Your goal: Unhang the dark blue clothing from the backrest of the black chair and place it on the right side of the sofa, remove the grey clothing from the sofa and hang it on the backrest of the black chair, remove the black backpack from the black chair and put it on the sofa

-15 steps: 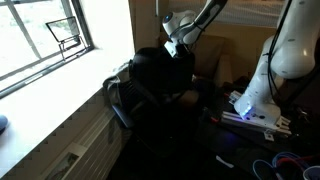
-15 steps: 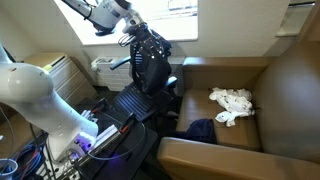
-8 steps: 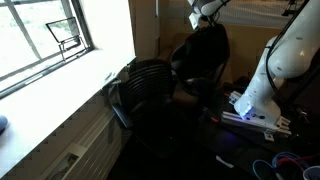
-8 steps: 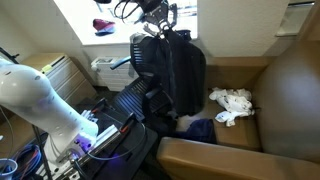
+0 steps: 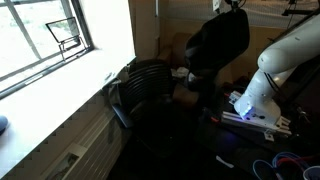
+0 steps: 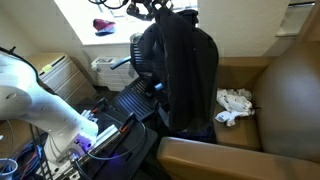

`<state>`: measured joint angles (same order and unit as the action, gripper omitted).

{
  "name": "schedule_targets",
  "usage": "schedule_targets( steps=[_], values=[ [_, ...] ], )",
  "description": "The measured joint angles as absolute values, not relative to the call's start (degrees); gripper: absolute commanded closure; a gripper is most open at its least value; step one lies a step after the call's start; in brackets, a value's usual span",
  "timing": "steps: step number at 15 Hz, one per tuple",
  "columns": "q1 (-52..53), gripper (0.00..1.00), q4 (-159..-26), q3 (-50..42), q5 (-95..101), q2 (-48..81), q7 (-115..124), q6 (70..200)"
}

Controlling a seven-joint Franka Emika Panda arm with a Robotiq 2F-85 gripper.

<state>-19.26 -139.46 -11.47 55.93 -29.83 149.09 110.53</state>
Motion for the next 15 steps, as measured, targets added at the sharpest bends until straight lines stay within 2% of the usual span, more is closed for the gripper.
schedule_targets(
  steps=[1,2,6,15],
  values=[
    [-20.8,0.78,-140.1,-10.1,55.9,-30.0,149.2,111.3],
    [-21.2,0.94,-140.2,-9.6,55.9,-30.0,149.2,111.5],
    [-22.9,0.94,-140.2,-8.1,53.7,-29.4,149.5,112.5],
    [-55.3,0.94,-135.8,18.5,44.0,-28.6,149.3,129.3]
  ],
)
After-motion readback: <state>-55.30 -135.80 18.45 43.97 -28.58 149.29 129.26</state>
